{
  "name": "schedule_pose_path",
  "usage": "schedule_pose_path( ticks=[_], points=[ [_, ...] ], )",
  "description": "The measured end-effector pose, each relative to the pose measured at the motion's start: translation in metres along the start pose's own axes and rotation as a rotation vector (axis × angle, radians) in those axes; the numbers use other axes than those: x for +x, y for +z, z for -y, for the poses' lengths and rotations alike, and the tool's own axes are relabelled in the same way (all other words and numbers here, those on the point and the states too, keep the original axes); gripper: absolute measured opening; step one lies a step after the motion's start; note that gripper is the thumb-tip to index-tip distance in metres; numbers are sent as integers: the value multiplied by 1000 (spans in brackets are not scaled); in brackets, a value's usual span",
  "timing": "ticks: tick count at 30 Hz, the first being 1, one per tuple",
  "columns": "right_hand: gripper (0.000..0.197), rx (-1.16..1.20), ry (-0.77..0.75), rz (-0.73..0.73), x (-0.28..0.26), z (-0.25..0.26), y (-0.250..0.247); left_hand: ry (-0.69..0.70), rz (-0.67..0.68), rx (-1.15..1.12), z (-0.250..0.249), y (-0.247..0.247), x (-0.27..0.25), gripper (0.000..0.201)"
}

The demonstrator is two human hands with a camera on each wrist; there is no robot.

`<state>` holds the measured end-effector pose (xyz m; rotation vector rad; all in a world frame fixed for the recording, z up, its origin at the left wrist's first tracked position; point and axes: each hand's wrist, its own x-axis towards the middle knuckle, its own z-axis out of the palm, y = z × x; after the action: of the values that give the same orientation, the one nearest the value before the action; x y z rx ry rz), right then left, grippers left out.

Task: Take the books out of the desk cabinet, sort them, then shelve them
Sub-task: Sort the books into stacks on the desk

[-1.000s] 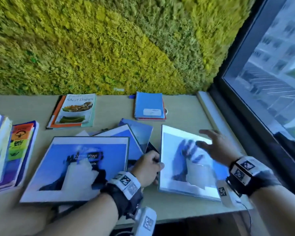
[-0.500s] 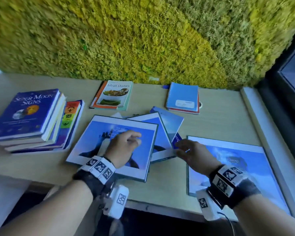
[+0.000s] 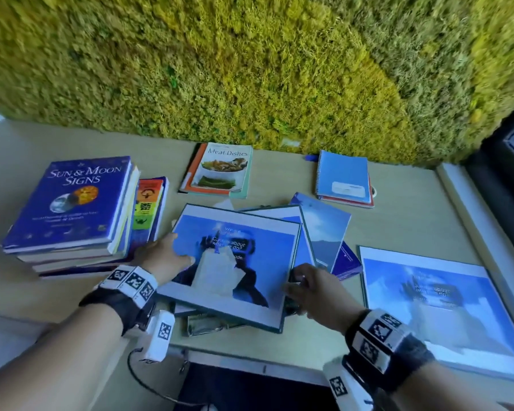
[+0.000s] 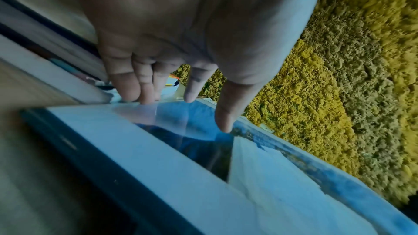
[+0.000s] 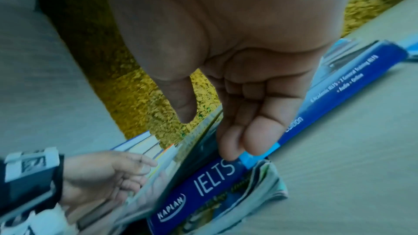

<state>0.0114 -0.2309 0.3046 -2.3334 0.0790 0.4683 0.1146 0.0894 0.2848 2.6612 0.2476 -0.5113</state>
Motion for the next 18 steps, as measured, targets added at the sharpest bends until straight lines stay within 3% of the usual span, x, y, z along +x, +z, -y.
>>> schedule_pose_path(
  ticks=[3, 5, 7, 12, 15, 18],
  points=[
    [21, 274, 133, -90, -2, -8, 7, 67, -77, -164, 3, -9, 0, 64],
    [27, 491, 217, -192, -8, -15, 1, 130, -87, -287, -2, -10, -6, 57],
    [29, 563, 250, -312, -17, -23, -14, 215, -69, -352, -16, -5, -12, 52],
    [43, 368, 404, -521, -43, -78, -75, 440, 84, -402, -92, 30, -52, 31],
    [26, 266, 466, -636, -68, -118, -112, 555, 204, -406, -144, 67, -81, 29],
    [25, 198, 520, -716, -92, -160, -139, 603, 311, -390, -190, 107, -104, 34]
  ],
)
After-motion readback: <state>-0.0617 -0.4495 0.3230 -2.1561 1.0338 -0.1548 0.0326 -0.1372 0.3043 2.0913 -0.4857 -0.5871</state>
